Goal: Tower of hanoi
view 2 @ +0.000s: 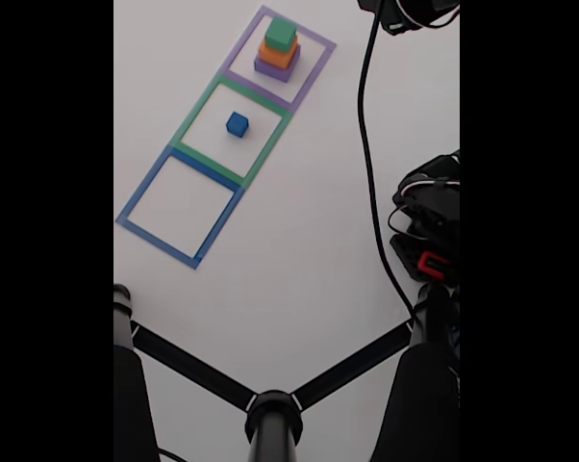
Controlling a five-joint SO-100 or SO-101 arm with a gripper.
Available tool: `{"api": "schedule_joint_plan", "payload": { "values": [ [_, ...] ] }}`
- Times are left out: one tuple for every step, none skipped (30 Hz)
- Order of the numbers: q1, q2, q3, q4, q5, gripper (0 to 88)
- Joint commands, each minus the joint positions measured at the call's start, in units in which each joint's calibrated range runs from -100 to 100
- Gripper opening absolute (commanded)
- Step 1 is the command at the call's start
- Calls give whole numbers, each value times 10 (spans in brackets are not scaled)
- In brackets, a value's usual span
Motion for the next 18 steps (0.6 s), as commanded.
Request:
{"api": "schedule_joint_plan", "payload": {
  "values": [
    [21,39,-75,39,0,1],
    [26,39,-75,44,0,1],
    [28,41,-73,46,0,1],
    [28,41,-69,46,0,2],
    [29,42,-68,49,0,4],
    [28,44,-68,50,0,8],
    [24,49,-72,50,0,10],
    [23,54,-76,54,0,14],
    [19,62,-82,58,0,21],
    [12,71,-92,60,0,34],
    [2,78,-103,62,0,41],
    [-8,84,-114,63,0,31],
    [-20,88,-122,64,0,16],
    [-29,90,-126,66,0,2],
    [-36,90,-125,66,0,2],
    [-37,90,-121,66,0,11],
    [-38,90,-116,66,0,72],
    [-40,90,-116,64,0,116]
  ]
}}
